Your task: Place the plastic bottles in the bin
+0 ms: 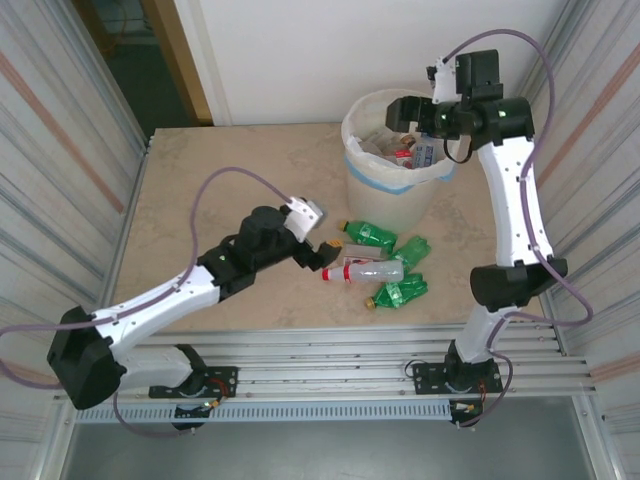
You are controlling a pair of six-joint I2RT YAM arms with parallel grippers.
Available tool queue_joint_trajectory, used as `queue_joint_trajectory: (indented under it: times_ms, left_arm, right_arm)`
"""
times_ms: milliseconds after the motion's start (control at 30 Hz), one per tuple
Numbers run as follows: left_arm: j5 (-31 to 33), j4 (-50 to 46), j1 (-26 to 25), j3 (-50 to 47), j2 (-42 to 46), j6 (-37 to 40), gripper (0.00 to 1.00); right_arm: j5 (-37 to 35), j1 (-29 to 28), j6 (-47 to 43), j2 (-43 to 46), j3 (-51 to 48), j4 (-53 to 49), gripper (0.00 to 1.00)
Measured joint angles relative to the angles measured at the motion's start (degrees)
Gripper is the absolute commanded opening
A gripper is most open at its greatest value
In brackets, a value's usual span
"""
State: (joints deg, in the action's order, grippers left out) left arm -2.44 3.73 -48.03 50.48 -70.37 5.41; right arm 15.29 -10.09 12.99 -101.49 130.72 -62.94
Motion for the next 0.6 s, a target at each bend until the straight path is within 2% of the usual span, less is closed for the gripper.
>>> queue_joint_trajectory:
  times_ms: [133, 300, 600]
  left_arm:
    - [-0.3, 2.7, -3.4, -0.7, -4.3, 7.6, 0.93]
    - [3.4, 5.1, -8.9, -0.7, -11.6, 16.2, 0.89]
    - [7.8, 10.4, -11.5, -1.5, -19.0, 22.4, 0.81]
  right_arm:
    - [-4.4, 0.5, 0.1, 5.4, -7.5, 1.5, 0.98]
    - [-7.5, 3.9, 1.6, 11.9, -18.2, 4.2, 0.98]
    - [-7.8, 9.7, 4.9, 20.2, -29.0, 8.6, 0.98]
